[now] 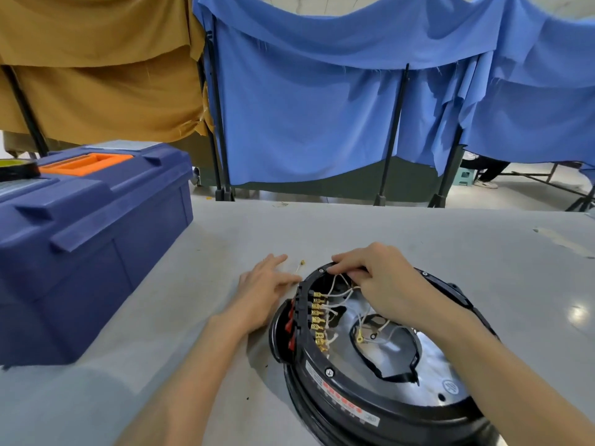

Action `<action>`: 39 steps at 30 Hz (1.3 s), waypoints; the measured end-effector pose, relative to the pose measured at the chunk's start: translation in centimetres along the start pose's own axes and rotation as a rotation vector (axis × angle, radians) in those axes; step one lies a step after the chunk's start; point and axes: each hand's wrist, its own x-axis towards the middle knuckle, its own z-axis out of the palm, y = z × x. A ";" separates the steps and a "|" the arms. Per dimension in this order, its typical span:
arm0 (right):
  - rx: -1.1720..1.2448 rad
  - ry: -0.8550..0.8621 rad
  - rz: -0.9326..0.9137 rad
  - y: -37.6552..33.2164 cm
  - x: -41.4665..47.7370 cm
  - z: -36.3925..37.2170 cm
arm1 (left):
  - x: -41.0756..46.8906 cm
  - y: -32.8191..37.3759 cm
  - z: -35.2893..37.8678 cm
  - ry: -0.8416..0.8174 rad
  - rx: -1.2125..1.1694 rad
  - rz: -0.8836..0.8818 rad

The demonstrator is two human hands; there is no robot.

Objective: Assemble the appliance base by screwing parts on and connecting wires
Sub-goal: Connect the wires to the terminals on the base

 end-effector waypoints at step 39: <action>0.713 0.407 -0.002 -1.1 -0.9 -1.0 | -2.9 11.2 -6.5 0.304 -1.152 -0.146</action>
